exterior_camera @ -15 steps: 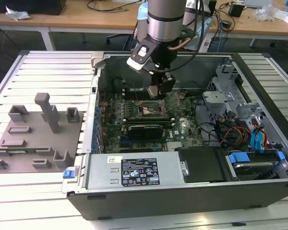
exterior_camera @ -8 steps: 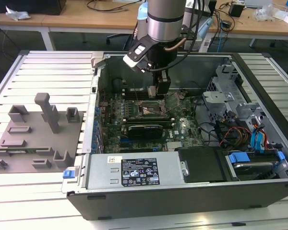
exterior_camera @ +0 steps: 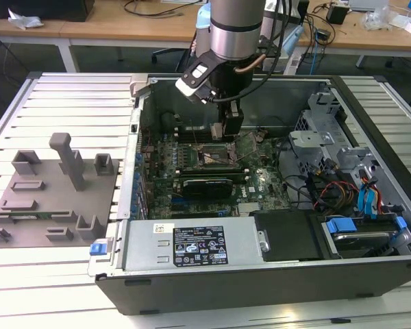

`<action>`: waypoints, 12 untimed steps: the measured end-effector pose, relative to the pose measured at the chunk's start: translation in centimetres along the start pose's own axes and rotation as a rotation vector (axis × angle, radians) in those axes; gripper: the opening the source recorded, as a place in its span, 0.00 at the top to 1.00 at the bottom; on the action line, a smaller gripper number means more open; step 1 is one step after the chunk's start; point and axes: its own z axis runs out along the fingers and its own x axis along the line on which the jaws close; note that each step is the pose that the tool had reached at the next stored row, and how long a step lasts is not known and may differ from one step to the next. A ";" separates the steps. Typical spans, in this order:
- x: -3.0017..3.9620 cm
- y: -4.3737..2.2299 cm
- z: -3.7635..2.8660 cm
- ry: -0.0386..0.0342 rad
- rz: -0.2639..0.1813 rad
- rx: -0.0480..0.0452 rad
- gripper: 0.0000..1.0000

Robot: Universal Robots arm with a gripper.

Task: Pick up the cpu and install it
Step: 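Place the cpu into insertion slot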

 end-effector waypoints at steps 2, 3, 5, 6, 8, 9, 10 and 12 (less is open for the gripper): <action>0.00 -0.05 0.04 0.0000 0.000 0.0000 0.45; 0.00 -0.05 0.04 0.0000 0.000 0.0000 0.45; 0.00 -0.05 0.04 -0.0001 0.000 0.0000 0.45; 0.00 -0.06 0.04 0.0000 0.000 0.0000 0.45; 0.00 -0.07 0.04 0.0000 0.000 0.0000 0.45; 0.01 -0.08 0.09 0.0004 0.000 -0.0001 0.45; 0.01 -0.11 0.13 0.0004 0.000 -0.0002 0.45; 0.00 -0.18 0.21 0.0001 0.000 0.0000 0.45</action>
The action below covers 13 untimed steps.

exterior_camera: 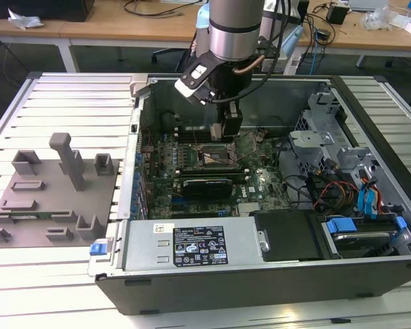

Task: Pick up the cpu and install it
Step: 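Place the cpu into insertion slot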

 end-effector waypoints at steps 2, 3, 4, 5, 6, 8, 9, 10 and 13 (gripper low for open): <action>0.00 -0.08 0.15 -0.0002 0.000 0.0001 0.45; 0.00 -0.15 0.32 0.0000 0.000 -0.0001 0.45; 0.00 -0.18 0.40 0.0000 0.000 -0.0001 0.45; 0.00 -0.20 0.46 0.0000 0.000 0.0000 0.45; 0.00 -0.20 0.46 -0.0003 0.000 0.0001 0.45; 0.00 -0.21 0.47 -0.0001 0.000 0.0000 0.45; 0.00 -0.21 0.48 -0.0001 0.000 0.0000 0.45; 0.00 -0.22 0.55 0.0003 0.000 -0.0003 0.45; 0.00 -0.28 0.71 -0.0001 0.000 0.0000 0.45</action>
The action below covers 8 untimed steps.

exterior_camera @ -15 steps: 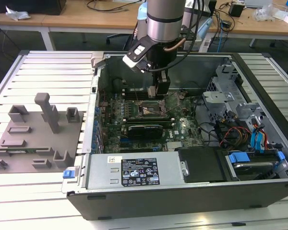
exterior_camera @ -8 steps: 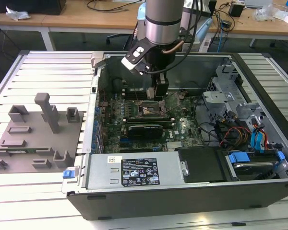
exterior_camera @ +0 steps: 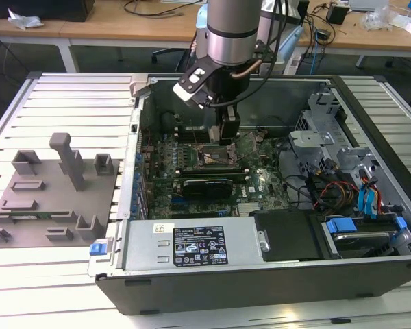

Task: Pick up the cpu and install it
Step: 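Place the cpu into insertion slot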

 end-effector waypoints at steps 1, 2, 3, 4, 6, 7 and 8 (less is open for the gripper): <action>0.00 -0.02 0.05 0.0000 0.000 0.0000 0.45; 0.00 -0.07 0.15 0.0000 0.000 0.0000 0.45; 0.00 -0.14 0.28 0.0000 0.000 0.0001 0.45; 0.00 -0.22 0.38 -0.0001 0.000 0.0001 0.45; 0.00 -0.28 0.45 -0.0003 0.000 0.0002 0.45; 0.01 -0.64 0.90 0.0000 0.000 0.0000 0.45; 0.00 -0.86 2.26 0.0006 -0.004 0.0000 0.45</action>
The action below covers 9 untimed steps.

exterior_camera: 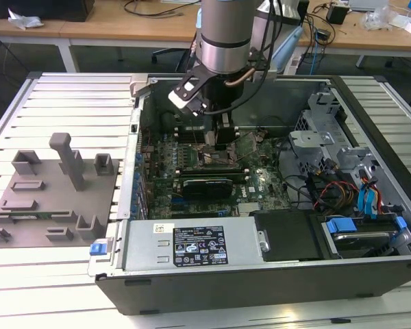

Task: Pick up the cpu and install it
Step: 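Place the cpu into insertion slot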

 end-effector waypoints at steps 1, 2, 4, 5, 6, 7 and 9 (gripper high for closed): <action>0.00 -0.01 0.20 -0.0002 0.000 0.0001 0.45; 0.00 -0.01 0.20 -0.0001 0.000 0.0001 0.45; 0.00 -0.01 0.22 0.0000 0.000 0.0001 0.45; 0.00 -0.01 0.29 0.0005 0.000 -0.0003 0.45; 0.00 -0.01 0.37 0.0002 0.000 -0.0001 0.45; 0.00 -0.02 0.44 0.0000 0.000 0.0000 0.45; -0.01 -0.02 0.61 0.0000 0.000 0.0000 0.45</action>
